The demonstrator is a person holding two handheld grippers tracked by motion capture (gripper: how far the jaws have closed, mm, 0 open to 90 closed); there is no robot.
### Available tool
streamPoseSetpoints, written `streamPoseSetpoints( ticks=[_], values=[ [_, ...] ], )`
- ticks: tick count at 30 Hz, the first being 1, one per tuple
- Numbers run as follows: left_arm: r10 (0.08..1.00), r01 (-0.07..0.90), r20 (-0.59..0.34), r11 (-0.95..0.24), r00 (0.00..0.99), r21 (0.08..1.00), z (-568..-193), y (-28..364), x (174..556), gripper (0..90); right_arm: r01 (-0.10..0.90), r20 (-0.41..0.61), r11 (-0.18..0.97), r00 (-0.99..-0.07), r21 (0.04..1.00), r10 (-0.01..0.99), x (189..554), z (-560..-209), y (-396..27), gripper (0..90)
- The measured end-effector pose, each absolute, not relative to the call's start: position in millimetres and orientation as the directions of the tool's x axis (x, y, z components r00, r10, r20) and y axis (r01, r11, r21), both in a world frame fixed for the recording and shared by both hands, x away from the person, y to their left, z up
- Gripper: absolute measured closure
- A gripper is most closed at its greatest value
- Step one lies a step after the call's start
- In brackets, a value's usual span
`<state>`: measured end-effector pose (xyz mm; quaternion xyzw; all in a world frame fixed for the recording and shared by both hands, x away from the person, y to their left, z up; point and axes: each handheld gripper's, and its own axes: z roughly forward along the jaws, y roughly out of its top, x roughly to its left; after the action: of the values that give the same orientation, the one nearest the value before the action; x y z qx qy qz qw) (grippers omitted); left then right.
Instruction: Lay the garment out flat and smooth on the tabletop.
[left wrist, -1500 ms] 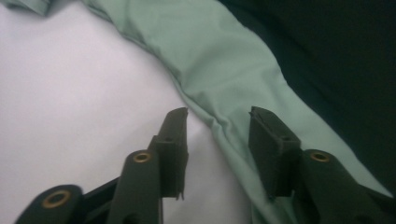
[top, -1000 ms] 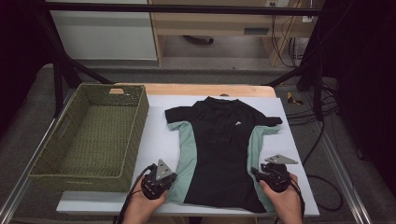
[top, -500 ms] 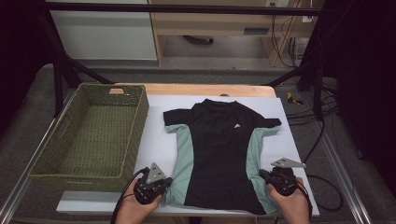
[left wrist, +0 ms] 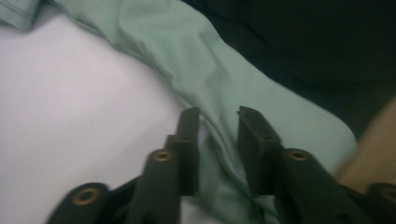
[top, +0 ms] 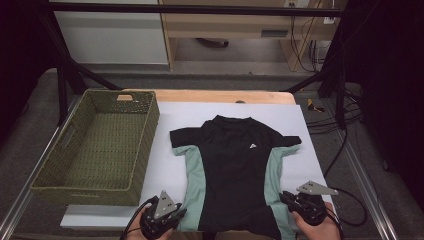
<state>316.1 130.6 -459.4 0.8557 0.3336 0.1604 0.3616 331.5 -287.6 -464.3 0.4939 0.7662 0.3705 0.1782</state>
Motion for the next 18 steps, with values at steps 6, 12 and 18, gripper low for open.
streamPoseSetpoints(
  ticks=[6,12,18],
  values=[
    [0.706,0.446,0.08,-0.526,0.703,0.724,-459.9,115.7,353.5,58.5,0.631,0.085,0.216,-0.411,0.746,0.908,362.4,-462.7,-282.5,63.1],
    [0.719,0.461,0.072,-0.515,0.691,0.723,-470.6,114.6,370.6,56.5,0.654,0.105,0.184,-0.377,0.734,0.92,377.5,-472.8,-276.8,57.0],
    [0.718,0.48,0.025,-0.491,0.696,0.727,-479.7,117.3,370.6,57.3,0.656,0.091,0.183,-0.361,0.732,0.928,375.8,-481.5,-273.9,58.4]
  ],
)
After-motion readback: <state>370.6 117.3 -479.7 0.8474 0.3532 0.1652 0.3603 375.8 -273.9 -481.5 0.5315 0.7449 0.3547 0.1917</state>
